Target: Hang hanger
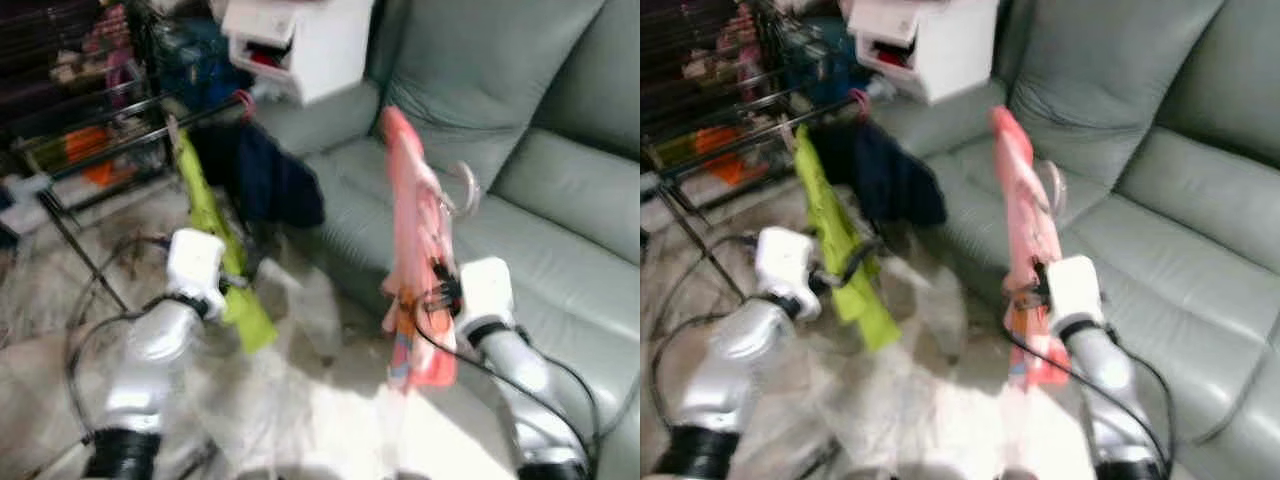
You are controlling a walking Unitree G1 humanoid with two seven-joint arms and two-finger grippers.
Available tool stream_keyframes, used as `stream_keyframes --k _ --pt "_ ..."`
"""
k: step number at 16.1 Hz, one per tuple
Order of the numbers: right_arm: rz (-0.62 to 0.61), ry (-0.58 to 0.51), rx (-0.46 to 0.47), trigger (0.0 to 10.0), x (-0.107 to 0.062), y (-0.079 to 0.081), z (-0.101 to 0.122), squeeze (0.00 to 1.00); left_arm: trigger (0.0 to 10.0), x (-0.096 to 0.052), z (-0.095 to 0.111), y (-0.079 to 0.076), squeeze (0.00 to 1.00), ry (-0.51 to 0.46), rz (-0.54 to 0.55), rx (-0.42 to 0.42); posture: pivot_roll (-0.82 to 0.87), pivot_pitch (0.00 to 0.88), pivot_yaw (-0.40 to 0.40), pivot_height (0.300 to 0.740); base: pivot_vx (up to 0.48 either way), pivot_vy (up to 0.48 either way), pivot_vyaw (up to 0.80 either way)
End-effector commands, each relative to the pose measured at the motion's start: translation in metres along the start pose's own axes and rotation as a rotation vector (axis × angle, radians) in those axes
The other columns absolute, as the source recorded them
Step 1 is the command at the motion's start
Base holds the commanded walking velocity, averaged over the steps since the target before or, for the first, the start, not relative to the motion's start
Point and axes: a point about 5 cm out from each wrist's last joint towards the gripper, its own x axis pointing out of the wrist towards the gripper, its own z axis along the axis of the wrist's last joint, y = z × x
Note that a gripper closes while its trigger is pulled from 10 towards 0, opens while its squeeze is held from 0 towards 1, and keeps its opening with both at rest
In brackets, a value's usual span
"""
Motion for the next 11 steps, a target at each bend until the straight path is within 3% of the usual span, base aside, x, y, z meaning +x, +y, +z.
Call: stream_keyframes --k 1,3,7,9,11 --pt "-0.022 -0.034 -0.018 10.0 0.001 -0.007 0.006 0.00 10.0 0.004 0.002 -0.007 0.00 -0.007 -0.032 -0.006 -0.02 0.000 0.086 0.740 0.000 0.000 0.00" --pt "-0.040 -0.031 -0.017 10.0 0.002 -0.009 0.006 0.00 10.0 0.005 0.005 -0.009 0.00 -0.020 -0.047 -0.006 -0.02 0.000 0.085 0.740 0.000 0.000 0.00" --pt "-0.041 -0.036 -0.014 10.0 0.003 -0.008 0.008 0.00 10.0 0.004 0.007 -0.015 0.00 -0.039 -0.087 -0.007 -0.03 0.000 0.085 0.740 0.000 0.000 -0.80" --pt "-0.038 -0.048 -0.016 10.0 0.005 -0.008 0.011 0.00 10.0 0.005 0.009 -0.016 0.00 -0.046 -0.088 -0.008 -0.03 0.000 0.086 0.740 0.268 0.000 -0.80" --pt "-0.031 -0.064 -0.020 10.0 0.010 -0.008 0.015 0.00 10.0 0.008 0.013 -0.016 0.00 -0.059 -0.088 -0.003 -0.03 0.000 0.084 0.740 0.268 0.000 -0.26"
